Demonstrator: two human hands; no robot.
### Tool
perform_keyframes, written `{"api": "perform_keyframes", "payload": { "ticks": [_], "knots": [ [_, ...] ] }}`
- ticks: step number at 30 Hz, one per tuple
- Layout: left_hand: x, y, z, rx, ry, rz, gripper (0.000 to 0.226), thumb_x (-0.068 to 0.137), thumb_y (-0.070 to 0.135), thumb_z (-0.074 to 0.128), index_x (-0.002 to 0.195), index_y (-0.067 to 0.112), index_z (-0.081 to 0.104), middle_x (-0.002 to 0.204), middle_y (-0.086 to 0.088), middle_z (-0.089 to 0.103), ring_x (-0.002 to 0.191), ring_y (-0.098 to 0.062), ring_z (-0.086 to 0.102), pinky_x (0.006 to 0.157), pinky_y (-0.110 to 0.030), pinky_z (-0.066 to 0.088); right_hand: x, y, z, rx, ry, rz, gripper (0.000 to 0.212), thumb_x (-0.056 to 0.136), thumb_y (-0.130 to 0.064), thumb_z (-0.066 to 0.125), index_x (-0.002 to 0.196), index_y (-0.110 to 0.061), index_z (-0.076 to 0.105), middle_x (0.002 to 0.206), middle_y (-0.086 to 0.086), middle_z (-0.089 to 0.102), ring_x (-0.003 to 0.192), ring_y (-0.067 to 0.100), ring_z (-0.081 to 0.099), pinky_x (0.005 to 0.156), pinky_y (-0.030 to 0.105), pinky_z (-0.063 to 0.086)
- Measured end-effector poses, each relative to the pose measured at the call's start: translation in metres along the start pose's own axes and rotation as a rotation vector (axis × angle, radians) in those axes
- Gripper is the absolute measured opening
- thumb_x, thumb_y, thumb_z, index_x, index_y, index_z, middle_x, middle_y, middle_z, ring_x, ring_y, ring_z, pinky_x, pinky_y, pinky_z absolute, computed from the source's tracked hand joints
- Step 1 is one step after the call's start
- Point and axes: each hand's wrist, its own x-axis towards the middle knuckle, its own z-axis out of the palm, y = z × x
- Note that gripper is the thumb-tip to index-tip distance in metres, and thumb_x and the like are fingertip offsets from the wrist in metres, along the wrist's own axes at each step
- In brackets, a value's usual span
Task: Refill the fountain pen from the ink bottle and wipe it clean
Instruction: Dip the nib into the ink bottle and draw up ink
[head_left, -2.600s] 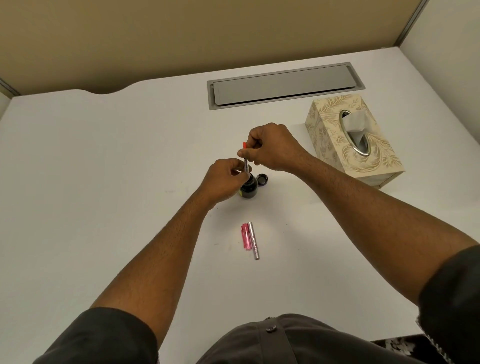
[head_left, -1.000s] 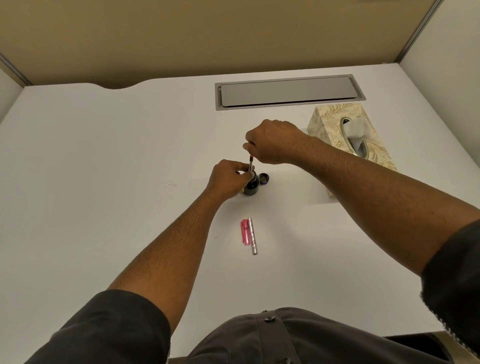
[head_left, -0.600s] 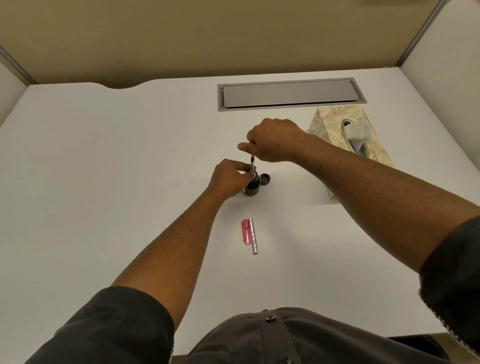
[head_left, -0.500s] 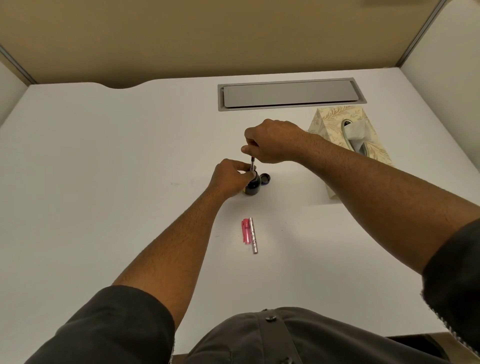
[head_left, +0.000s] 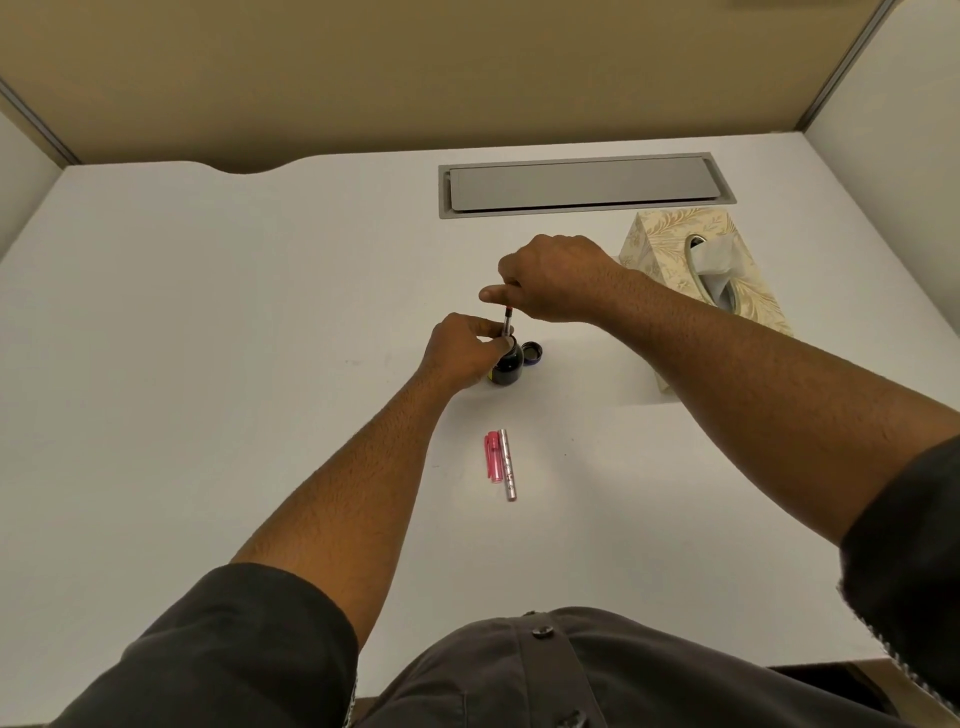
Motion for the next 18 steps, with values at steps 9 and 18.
{"api": "perform_keyframes", "payload": {
  "ticks": [9, 18],
  "knots": [
    [0.0017, -0.0047, 0.0016, -0.033, -0.004, 0.002, 0.027, 0.088, 0.025, 0.066, 0.113, 0.014, 0.072, 0.114, -0.01, 0.07, 0.106, -0.024, 0.062, 0.079, -0.023, 0.043, -0.0004, 0.0071, -0.004, 0.071, -0.052, -0.062, 0.016, 0.098, -0.032, 0.049, 0.102, -0.018, 0.057, 0.094, -0.001, 0.06, 0.084, 0.018, 0.057, 0.067, 0.032, 0.043],
    [0.0018, -0.0049, 0.0003, -0.026, -0.01, 0.009, 0.027, 0.088, 0.025, 0.066, 0.113, 0.016, 0.072, 0.11, -0.009, 0.071, 0.082, -0.011, 0.056, 0.072, -0.022, 0.041, 0.001, -0.0003, -0.0043, 0.084, -0.048, -0.025, 0.033, 0.098, -0.047, 0.043, 0.098, -0.017, 0.055, 0.091, 0.001, 0.058, 0.085, 0.019, 0.057, 0.071, 0.035, 0.047]
  ]
}}
